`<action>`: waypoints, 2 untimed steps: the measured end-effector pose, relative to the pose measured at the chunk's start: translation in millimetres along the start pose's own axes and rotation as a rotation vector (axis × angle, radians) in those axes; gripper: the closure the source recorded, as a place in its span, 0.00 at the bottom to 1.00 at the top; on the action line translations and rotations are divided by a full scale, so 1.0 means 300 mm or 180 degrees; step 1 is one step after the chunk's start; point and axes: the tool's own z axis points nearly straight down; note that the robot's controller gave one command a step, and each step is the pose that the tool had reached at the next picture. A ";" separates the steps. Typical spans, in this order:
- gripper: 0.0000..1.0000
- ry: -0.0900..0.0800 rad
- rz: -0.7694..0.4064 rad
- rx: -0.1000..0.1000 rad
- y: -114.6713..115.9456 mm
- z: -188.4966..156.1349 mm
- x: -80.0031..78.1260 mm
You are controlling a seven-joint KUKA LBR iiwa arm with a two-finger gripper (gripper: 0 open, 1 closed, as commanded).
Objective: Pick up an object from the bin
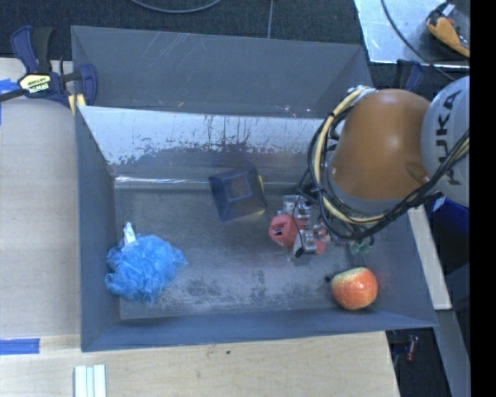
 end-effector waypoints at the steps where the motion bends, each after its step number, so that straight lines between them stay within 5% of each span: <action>1: 1.00 0.0017 -0.0068 0.0001 -0.016 -0.085 0.010; 2: 1.00 -0.0017 -0.0070 0.0003 -0.140 0.289 -0.041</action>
Offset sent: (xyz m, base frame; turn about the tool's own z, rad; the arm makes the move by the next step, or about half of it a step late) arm 0.0177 -0.0457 -0.1017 -0.0221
